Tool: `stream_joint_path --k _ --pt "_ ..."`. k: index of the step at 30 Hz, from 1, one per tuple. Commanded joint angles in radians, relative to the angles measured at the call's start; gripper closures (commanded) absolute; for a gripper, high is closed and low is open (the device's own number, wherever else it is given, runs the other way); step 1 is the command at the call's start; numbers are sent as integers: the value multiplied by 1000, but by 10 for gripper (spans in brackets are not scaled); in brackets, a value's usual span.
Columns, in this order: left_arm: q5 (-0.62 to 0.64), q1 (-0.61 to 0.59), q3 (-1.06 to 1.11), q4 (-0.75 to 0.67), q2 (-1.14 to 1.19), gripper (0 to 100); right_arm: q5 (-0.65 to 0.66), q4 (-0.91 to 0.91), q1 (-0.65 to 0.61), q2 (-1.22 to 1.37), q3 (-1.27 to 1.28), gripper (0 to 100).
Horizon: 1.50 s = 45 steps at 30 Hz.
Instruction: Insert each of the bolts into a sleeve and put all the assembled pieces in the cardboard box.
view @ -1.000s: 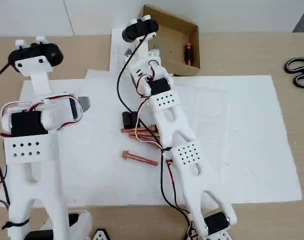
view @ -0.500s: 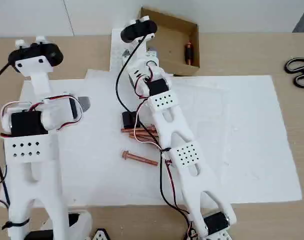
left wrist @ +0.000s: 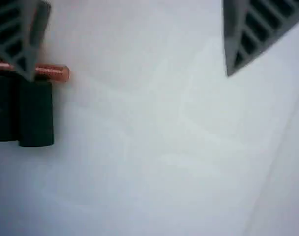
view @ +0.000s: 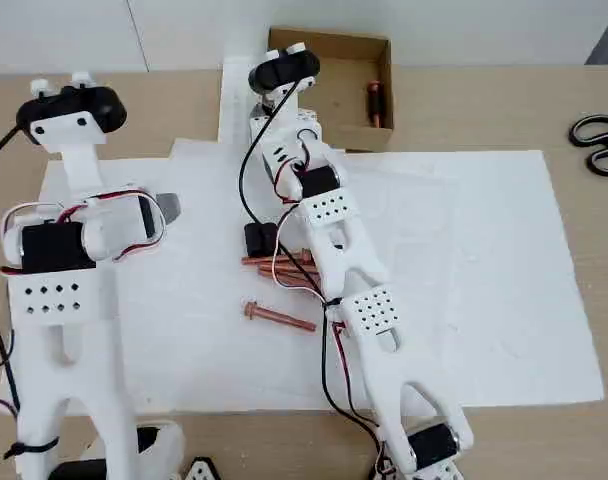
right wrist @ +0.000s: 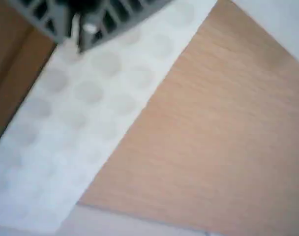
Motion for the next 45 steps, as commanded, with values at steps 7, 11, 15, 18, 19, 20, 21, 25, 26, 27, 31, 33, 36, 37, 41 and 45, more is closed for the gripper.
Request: stream_joint_path --k 7,11,15,18,19,20,21,25,26,27,31,33,36,37,41,45 --pt "-11 3 -5 -5 -23 761 -2 -19 -65 -13 -40 995" --pt "-11 3 -5 -5 -23 761 0 -19 -82 -13 -40 995" --pt "-11 3 -5 -5 -23 761 0 -19 -90 -13 -40 995" --pt "-11 3 -5 -5 -23 761 0 -21 -99 -13 -40 995" --pt "-11 3 -5 -5 -23 761 0 -27 -107 -13 -40 995" --pt "-11 3 -5 -5 -23 761 0 -45 -113 -13 -38 995" --pt "-11 3 -5 -5 -23 761 0 -62 -116 -12 -37 995" --pt "-11 14 -4 -3 -23 761 0 -82 -124 -7 -35 995" --pt "-11 18 -4 -3 -23 761 0 -79 -122 -7 -35 995" --pt "-11 23 -4 -3 -23 761 0 -77 -120 -5 -35 995" --pt "-11 23 -4 -3 -23 761 0 -76 -110 -5 -37 991" --pt "-11 23 -4 -5 -23 761 0 -76 -108 -8 -38 990" --pt "-11 23 -4 -5 -23 761 0 -84 -110 -15 -40 935" --pt "-11 23 -4 -5 -23 761 0 -84 -113 -15 -40 894" --pt "-11 23 -4 -5 -23 761 0 -76 -111 -42 -40 727" --pt "-11 23 -4 -5 -23 761 0 -76 -111 -74 -40 702"
